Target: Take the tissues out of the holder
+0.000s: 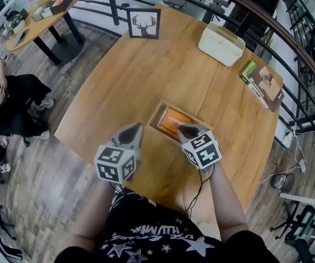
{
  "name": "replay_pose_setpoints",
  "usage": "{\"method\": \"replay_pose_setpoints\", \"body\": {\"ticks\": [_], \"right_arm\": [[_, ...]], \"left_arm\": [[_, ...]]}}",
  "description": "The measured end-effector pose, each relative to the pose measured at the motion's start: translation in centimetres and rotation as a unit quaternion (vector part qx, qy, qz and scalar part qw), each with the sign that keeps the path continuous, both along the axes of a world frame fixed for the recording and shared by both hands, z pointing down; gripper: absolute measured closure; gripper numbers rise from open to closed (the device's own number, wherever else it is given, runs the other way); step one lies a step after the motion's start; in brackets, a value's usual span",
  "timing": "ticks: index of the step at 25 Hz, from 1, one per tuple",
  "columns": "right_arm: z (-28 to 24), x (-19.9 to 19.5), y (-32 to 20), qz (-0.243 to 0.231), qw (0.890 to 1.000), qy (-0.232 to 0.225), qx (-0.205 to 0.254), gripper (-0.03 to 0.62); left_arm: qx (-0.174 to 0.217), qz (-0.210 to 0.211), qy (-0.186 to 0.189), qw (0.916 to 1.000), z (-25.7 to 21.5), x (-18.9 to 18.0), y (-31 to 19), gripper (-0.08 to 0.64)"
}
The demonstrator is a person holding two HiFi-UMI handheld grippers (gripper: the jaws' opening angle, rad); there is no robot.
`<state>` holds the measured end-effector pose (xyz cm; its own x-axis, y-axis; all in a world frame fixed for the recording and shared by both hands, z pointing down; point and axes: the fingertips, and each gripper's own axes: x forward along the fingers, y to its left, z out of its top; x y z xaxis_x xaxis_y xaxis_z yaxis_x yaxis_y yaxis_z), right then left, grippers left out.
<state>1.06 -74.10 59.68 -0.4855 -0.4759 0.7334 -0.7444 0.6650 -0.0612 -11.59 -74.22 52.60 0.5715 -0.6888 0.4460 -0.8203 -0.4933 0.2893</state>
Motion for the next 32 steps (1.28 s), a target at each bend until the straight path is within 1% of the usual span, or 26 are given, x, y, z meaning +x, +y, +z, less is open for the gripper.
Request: {"method": "replay_pose_setpoints", "body": {"ticks": [3, 7, 11, 15, 19, 23, 28, 32], "right_arm": [[-0.2, -0.1, 0.1, -0.007, 1.000, 0.004, 0.008, 0.568], [-1.3, -0.1, 0.1, 0.000, 1.000, -0.017, 0.026, 0.574], [-2.5, 0.0, 0.3, -0.001, 0.999, -0.029, 0.044, 0.575], [-4.7, 0.1, 0.6, 0.000, 0.997, -0.042, 0.070, 0.575], [-7.5, 0.1, 1.1, 0.002, 0.993, -0.056, 0.103, 0.575], [-9.7, 0.5, 2.3, 0.001, 0.990, -0.060, 0.131, 0.575], [-13.7, 1.6, 4.0, 0.009, 0.980, -0.079, 0.183, 0.575], [-15.4, 2.2, 6.0, 0.006, 0.977, -0.097, 0.187, 0.575]], "left_arm": [[-0.003, -0.003, -0.003, 1.0000, 0.4, 0.1, 0.0, 0.548], [0.002, -0.004, -0.006, 1.0000, 0.0, 0.3, 0.4, 0.548], [0.012, -0.004, -0.014, 0.9998, -0.7, 0.4, 1.2, 0.548], [0.022, -0.009, -0.020, 0.9995, -1.9, 0.2, 2.3, 0.548], [0.037, -0.015, -0.025, 0.9989, -3.1, 0.1, 3.6, 0.548], [0.047, -0.021, -0.022, 0.9984, -4.2, 0.4, 5.3, 0.548], [0.071, -0.021, -0.025, 0.9970, -6.0, 1.4, 7.4, 0.548], [0.083, -0.027, -0.024, 0.9959, -7.0, 1.9, 9.6, 0.548]]}}
